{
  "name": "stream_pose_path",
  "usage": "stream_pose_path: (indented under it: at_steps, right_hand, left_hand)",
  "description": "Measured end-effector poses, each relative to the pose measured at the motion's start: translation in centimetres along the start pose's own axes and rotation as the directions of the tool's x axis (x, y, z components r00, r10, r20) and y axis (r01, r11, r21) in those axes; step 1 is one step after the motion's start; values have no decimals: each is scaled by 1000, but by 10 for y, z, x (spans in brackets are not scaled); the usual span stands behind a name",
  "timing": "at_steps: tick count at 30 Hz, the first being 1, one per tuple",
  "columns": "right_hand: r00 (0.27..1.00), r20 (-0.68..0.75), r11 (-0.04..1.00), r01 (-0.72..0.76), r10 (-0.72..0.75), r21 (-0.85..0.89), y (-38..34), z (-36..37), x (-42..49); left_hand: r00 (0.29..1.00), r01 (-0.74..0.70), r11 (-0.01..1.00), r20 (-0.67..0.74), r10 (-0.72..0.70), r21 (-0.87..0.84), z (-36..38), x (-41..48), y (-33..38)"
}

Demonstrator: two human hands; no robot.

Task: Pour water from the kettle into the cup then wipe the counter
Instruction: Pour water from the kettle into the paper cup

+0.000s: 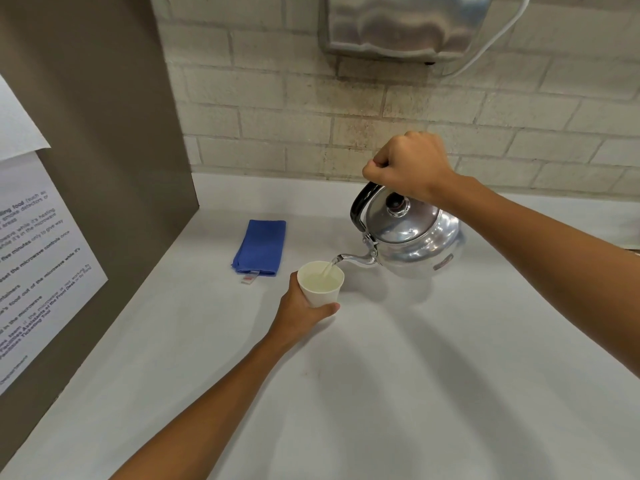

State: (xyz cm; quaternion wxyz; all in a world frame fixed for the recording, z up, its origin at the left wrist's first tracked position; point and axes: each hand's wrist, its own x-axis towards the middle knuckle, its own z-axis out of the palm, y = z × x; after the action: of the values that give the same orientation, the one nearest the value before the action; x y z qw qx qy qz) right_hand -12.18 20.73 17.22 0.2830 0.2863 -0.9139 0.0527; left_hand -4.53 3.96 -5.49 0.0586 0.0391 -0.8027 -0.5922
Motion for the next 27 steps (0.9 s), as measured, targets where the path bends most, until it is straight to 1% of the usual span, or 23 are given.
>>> stream_pose_path:
  at_steps: [4,7,12,16,21,27]
  right_hand:
    - [996,-5,995,-83,84,62,11,11,-1]
    - [981,-4,965,-192,195,179,23,19,-1]
    - [917,38,865,-389,398,316,43,36,1]
    - [846,128,760,-523,518,385,55,57,4]
    - [794,161,675,-589,587,444,60,79,14]
    - [709,197,567,-674,677,473,62,98,25]
  left_hand:
    - [1000,0,1000,-9,0,16,0,1,0]
    - [1000,8,1000,-6,-8,19,0,1,-1]
    - [1000,6,1000,13,-6,3,-1,2,-2]
    - [1000,4,1000,23,-5,10,-1,3,-6]
    - [1000,6,1000,30,-7,3,-2,4,-7]
    - [999,3,1000,46,-4,13,-4,3,-7]
